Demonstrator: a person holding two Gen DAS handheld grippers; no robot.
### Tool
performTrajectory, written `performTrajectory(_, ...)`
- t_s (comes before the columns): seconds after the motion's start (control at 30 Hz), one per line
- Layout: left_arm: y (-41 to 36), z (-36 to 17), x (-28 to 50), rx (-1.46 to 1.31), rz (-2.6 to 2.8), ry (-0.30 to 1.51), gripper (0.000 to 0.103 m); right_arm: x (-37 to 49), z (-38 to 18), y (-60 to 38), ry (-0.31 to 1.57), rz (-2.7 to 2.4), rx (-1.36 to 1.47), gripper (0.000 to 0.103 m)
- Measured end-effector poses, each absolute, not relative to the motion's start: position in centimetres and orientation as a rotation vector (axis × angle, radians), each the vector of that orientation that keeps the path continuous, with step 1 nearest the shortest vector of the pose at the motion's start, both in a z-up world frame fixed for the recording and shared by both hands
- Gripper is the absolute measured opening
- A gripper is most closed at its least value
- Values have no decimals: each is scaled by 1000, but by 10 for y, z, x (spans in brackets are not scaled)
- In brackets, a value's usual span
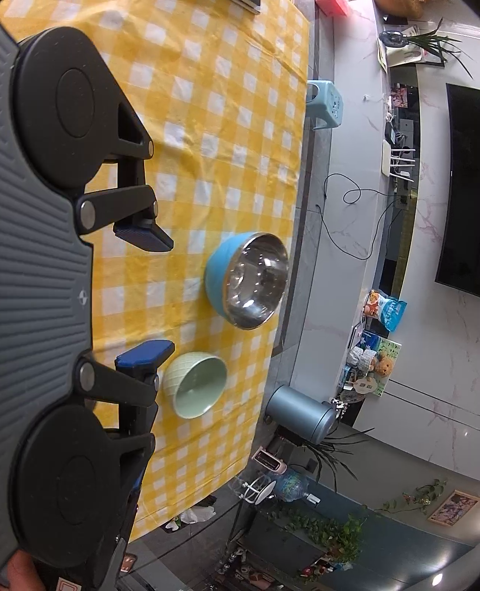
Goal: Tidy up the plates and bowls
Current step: 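Open both grippers and pull back from the orange bowl, then close both grippers on the rim of the blue steel bowl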
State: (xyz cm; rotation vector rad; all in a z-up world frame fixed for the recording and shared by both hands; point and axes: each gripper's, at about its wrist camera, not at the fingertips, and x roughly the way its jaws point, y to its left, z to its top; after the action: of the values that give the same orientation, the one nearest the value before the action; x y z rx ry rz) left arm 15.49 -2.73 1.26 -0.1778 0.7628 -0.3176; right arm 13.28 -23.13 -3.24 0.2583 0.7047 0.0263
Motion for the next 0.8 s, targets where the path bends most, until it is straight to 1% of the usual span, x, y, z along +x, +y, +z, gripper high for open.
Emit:
performTrajectory(0.23,-27,10,192,-153,-282,749,63,180,-36,-223,735,11,256,45)
performTrajectory(0.43,-20,1,233,-155,-221,771,63,220,-47,-216,764,-1,245,44)
performTrajectory(0.57,-16,-7,260,-153,-204,779,63,250,-58,-217,803,-16,273,40)
performTrajectory(0.8,-14,-28,302,-175,-189,836,62,298,-69,-217,848,-34,302,40)
